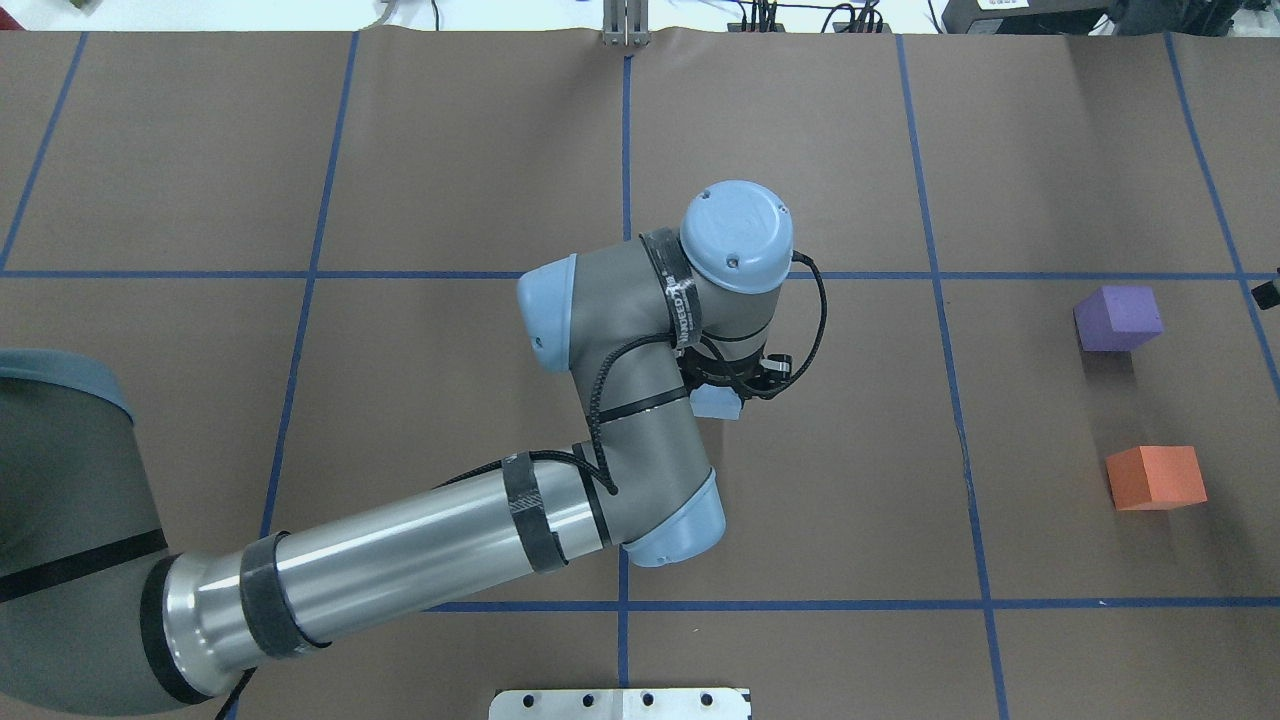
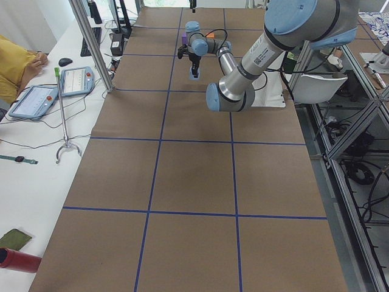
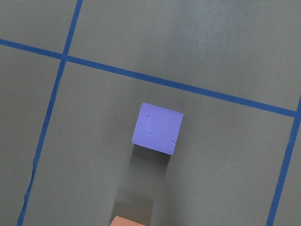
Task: Place blue block between orange and purple blocks
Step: 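Carry the light blue cube with the left gripper to the table center, then open the left gripper and lift away while the right arm reaches in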
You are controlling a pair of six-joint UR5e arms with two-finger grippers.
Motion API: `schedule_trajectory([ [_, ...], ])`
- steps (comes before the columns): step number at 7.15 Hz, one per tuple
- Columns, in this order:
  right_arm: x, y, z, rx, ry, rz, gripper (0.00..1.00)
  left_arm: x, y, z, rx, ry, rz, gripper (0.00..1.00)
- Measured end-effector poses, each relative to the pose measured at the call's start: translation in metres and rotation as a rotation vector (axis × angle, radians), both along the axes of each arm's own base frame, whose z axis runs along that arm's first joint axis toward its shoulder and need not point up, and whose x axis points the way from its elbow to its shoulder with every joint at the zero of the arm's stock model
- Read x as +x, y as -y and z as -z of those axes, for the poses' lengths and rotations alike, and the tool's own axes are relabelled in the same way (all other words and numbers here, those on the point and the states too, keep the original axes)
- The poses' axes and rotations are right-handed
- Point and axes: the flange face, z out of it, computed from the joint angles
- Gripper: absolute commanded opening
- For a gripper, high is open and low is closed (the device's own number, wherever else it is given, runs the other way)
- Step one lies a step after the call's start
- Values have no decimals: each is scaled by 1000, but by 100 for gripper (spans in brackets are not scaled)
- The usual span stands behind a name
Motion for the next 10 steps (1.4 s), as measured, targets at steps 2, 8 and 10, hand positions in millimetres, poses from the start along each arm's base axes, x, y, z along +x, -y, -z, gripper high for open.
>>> schedule_trajectory([
  [2, -4, 0, 1, -6, 0, 2, 100, 23, -7, 6, -2, 9, -2, 87],
  [8, -32, 4, 16, -3, 11, 3, 100, -13, -10, 31, -13, 5, 23, 99],
  [10, -84, 10, 50, -68, 57, -73, 100, -99, -17, 9, 6, -20, 55, 99],
])
